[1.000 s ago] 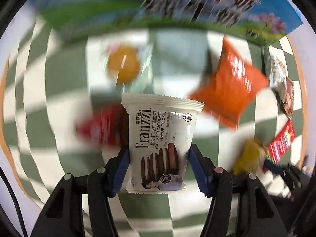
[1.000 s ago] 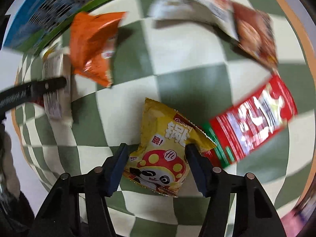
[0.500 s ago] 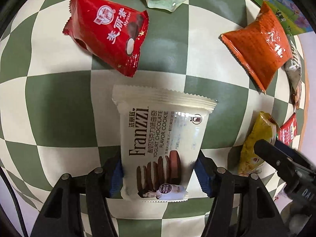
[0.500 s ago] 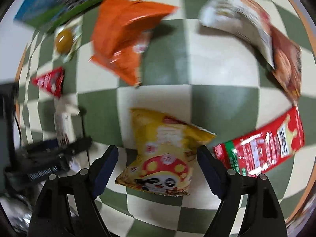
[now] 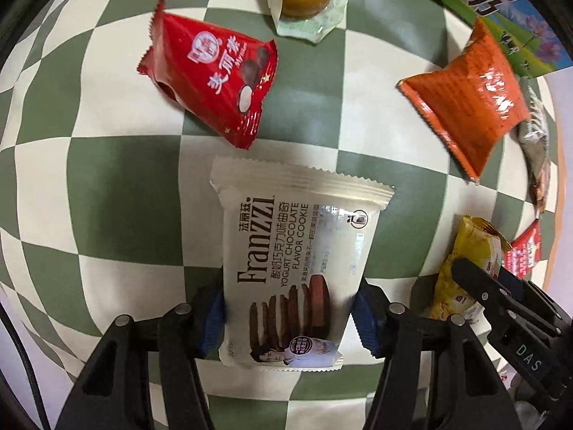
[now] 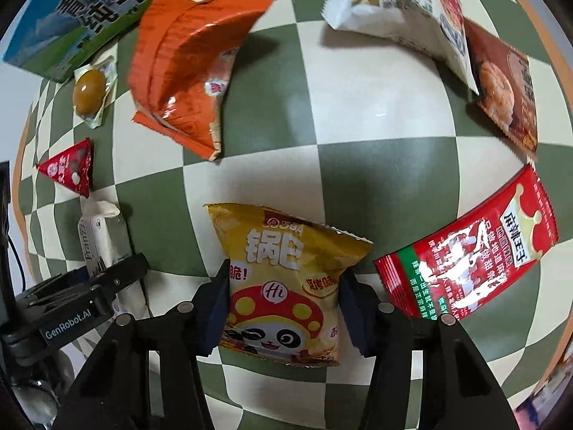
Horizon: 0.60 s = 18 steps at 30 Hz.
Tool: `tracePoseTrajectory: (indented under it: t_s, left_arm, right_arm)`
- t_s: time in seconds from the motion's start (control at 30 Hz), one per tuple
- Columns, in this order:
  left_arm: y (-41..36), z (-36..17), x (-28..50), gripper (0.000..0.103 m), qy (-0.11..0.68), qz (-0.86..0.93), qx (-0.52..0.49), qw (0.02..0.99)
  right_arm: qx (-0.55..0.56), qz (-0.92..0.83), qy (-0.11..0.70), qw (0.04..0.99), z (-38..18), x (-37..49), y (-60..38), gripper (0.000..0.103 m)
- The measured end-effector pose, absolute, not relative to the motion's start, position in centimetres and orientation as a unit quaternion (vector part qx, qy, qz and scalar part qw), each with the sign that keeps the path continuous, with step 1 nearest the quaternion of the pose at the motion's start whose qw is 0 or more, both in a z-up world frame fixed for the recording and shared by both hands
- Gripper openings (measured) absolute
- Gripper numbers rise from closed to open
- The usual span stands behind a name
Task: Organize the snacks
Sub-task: 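Carry both packs into the box and open both tools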
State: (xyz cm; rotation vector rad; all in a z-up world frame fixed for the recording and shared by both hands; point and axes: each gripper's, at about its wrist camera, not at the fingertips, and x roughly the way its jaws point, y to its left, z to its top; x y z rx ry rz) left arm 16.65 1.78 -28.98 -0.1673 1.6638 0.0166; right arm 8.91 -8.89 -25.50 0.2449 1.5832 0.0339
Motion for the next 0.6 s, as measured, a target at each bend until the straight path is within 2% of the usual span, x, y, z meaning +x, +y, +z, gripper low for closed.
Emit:
tracePoseTrajectory:
  t_s: [0.13, 0.3, 0.47, 0.6]
  left_arm:
    - [1.8, -26.1, 16.2, 0.057, 0.728, -0.008, -0.083, 0.68]
    - [1.7, -20.0, 16.8, 0.057, 0.699, -0.04, -0.112, 0.706]
    - [2.1, -12.3, 21.3, 0.057, 0.653, -0.075, -0.143, 0.74]
    - [3.0, -8.3, 26.7, 0.058, 0.628, -0.08, -0.141, 0.762]
  right_arm:
    - [0.111, 0.032, 0.695, 0.709, -23.4, 8.4, -8.6, 0.054]
    - [0.144, 0.073, 0.677, 0.719, -18.6, 9.9, -8.8, 0.054]
    - [0.17, 0.118, 0.625, 0.753, -11.0, 13.7, -9.6, 0.054]
    - [0.181, 0.145, 0.585, 0.777, -5.8, 18.7, -9.0, 0.054]
